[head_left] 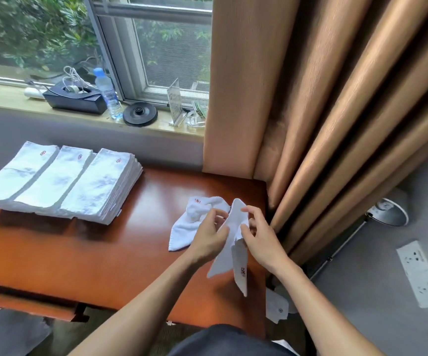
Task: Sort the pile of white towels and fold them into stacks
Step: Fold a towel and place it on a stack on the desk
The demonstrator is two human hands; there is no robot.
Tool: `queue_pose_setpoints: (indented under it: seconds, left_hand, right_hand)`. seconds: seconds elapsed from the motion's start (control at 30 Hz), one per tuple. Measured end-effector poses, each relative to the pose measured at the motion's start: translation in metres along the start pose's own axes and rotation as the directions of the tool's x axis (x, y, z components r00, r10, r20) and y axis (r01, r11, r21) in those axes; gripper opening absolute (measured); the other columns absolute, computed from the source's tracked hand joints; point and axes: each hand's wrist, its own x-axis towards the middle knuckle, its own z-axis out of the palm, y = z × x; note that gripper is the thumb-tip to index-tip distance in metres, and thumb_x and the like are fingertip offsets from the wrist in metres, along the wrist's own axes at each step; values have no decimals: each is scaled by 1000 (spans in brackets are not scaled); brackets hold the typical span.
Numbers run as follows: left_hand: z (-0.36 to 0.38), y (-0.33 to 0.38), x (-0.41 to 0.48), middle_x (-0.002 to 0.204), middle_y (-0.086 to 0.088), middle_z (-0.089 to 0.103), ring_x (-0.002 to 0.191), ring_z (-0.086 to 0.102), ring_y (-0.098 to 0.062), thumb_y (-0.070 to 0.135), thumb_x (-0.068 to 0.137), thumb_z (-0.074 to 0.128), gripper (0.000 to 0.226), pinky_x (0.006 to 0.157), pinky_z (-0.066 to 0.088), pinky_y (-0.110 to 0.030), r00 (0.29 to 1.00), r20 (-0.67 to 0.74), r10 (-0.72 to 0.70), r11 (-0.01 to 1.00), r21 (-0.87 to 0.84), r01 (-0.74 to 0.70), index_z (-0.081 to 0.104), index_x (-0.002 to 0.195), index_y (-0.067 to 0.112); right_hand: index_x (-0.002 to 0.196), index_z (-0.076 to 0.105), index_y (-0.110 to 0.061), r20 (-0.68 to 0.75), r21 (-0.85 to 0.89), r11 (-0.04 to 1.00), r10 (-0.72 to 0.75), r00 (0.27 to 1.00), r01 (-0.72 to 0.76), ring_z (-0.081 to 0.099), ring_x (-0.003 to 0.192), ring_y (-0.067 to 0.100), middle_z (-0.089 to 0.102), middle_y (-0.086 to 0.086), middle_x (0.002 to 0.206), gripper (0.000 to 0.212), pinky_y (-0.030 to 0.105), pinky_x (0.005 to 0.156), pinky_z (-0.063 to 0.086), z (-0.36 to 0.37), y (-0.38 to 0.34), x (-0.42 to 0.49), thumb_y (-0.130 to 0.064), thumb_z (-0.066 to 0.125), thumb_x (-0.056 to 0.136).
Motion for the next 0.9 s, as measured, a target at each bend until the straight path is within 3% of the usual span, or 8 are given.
queue_pose_setpoints:
  seconds: [0.13,0.2,0.3,0.43,0.57,0.77,0.9]
  left_hand:
    - [-4,1,-6,100,7,72,86,66,1,28,89,63,22,73,54,-20,1000,-5,8,993,-114,-9,57,108,36]
    - [-8,-2,-9,102,4,76,94,70,-6,26,90,70,22,78,54,-21,999,-11,-32,975,-220,29,60,109,29]
    - [-13,-10,-15,106,0,77,105,71,-13,22,83,74,27,91,56,-29,997,2,-82,950,-302,78,64,109,20]
    - [-18,-11,-19,102,6,78,102,71,-8,13,85,72,19,88,56,-23,997,-20,-73,953,-295,64,68,103,20]
    - [-25,-8,-24,95,12,77,93,71,-1,10,85,74,17,76,52,-12,996,-73,-41,964,-265,20,72,98,20]
    - [-33,-8,-27,102,-5,73,95,71,-17,-2,86,70,19,76,58,-27,987,-159,-17,962,-272,-27,65,100,10]
    - [-36,-4,-27,99,-7,76,97,73,-19,0,86,75,21,84,60,-34,992,-120,30,965,-256,-60,64,101,9]
  right_hand:
    - [104,63,-41,-9,121,992,21,1000,-19,71,84,13,72,-4,97,27,45,87,58,8,-7,-4,-17,50,104]
    - [109,65,-32,33,196,979,43,999,-48,74,94,16,74,3,106,33,50,97,57,10,-8,-6,-5,47,103]
    - [112,64,-22,33,226,973,48,998,-55,75,99,19,76,7,102,40,47,102,56,12,-7,-15,9,44,95]
    - [103,70,-26,-31,109,994,15,999,-12,76,93,12,79,-3,93,18,44,95,59,13,-12,-22,-10,68,96]
    - [95,73,-23,-51,32,999,-36,998,37,75,78,10,78,-7,82,7,46,86,60,16,-21,-25,-17,70,98]
    - [90,70,-29,-5,-131,988,-82,997,81,71,70,11,73,-8,72,9,48,80,58,21,-24,-27,-25,69,98]
    - [87,68,-31,-27,-166,982,-101,995,95,68,69,11,70,-10,69,11,45,78,56,24,-29,-27,-29,70,97]
